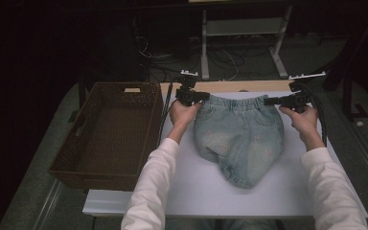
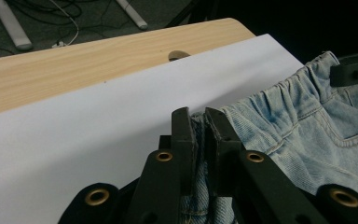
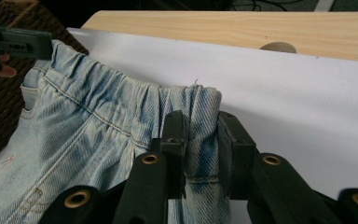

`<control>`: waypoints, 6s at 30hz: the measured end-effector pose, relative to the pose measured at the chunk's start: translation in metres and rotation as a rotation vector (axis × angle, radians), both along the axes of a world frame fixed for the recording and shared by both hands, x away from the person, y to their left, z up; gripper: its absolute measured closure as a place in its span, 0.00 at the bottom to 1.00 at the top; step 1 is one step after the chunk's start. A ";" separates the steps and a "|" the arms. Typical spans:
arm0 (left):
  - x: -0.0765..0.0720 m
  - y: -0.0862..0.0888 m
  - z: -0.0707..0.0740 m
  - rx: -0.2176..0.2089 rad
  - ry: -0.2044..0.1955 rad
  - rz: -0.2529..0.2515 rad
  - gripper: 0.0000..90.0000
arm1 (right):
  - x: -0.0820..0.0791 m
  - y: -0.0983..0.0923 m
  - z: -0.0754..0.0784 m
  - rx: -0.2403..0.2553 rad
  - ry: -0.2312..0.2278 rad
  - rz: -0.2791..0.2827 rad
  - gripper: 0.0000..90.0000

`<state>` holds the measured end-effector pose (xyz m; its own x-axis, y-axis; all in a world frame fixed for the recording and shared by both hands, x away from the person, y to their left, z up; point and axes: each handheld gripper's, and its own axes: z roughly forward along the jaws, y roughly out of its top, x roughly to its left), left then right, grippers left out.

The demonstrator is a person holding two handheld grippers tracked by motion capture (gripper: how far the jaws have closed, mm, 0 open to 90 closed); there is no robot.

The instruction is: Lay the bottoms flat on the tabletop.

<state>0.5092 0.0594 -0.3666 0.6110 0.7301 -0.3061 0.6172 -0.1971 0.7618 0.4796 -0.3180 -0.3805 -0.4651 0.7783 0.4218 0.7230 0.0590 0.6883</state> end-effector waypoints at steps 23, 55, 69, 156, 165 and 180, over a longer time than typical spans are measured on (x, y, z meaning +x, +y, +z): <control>0.022 -0.006 -0.045 0.027 0.084 0.046 0.91 | 0.028 0.003 -0.036 -0.034 0.077 -0.029 0.82; 0.009 0.006 -0.041 -0.054 0.070 0.060 0.51 | 0.031 0.008 -0.037 0.029 0.092 -0.033 0.43; -0.021 0.004 -0.018 -0.038 0.019 0.028 0.38 | 0.005 0.026 0.011 0.019 -0.034 -0.023 0.16; -0.164 0.034 -0.052 -0.100 0.003 -0.227 0.25 | -0.174 0.086 -0.022 -0.116 -0.040 0.361 0.99; -0.165 0.032 -0.051 -0.108 0.006 -0.238 0.29 | -0.146 0.058 -0.015 -0.095 -0.070 0.229 0.99; -0.172 -0.006 -0.064 -0.034 0.047 -0.398 0.54 | -0.105 0.037 -0.029 -0.091 -0.033 0.130 0.99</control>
<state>0.3369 0.0536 -0.4302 0.8284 0.4286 -0.3605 0.5325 -0.4030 0.7444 0.3751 -0.2811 -0.4094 -0.5772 0.7447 0.3350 0.6822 0.2142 0.6991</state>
